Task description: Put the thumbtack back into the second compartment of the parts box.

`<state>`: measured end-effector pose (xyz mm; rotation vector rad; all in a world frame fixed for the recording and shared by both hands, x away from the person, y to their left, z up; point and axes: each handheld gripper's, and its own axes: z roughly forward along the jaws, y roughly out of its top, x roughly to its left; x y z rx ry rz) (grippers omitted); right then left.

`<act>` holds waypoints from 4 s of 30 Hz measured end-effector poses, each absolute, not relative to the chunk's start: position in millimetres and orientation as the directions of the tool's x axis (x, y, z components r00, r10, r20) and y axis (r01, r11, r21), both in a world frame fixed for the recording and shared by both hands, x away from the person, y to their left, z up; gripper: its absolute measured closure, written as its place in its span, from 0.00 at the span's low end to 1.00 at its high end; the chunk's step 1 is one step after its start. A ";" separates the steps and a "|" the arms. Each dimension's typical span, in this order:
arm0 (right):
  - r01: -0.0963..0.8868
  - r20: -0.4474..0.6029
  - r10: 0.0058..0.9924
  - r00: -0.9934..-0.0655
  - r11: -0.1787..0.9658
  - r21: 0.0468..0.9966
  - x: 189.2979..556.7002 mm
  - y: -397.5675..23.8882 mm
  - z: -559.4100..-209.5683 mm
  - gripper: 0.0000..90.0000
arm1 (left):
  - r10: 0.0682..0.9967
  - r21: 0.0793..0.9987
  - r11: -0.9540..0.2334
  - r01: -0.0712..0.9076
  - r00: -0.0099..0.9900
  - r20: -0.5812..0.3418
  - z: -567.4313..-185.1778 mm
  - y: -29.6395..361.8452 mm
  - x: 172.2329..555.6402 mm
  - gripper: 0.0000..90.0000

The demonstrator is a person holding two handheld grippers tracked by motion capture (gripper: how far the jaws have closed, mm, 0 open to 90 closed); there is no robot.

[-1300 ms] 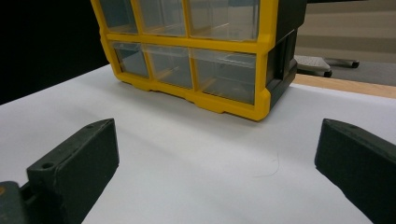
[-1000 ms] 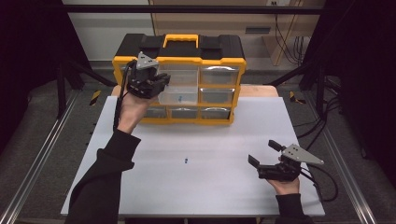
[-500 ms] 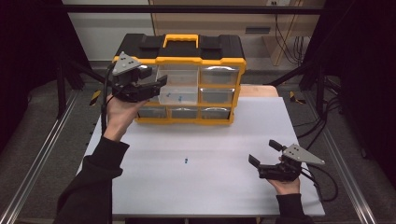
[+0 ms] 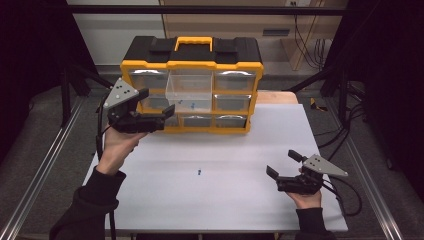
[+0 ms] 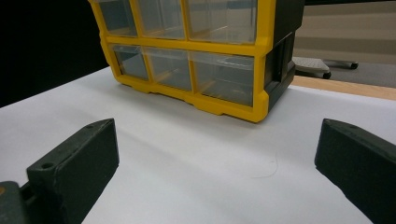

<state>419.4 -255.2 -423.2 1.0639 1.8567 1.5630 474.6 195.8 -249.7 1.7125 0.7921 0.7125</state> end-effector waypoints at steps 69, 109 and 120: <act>0.254 0.113 0.806 -0.580 0.048 0.966 420.6 -252.9 -424.8 0.01 | 0.768 0.750 -0.404 0.524 0.639 -0.033 -469.7 120.4 482.1 0.31; 0.250 0.122 0.804 -0.582 0.034 0.968 420.4 -253.4 -423.8 0.01 | 0.762 0.717 -0.445 0.537 0.647 -0.012 -477.7 116.3 479.0 0.92; 0.246 0.105 0.800 -0.591 0.055 0.968 420.4 -254.7 -424.0 0.01 | 0.756 0.719 -0.436 0.540 0.654 -0.033 -476.1 121.0 480.6 0.93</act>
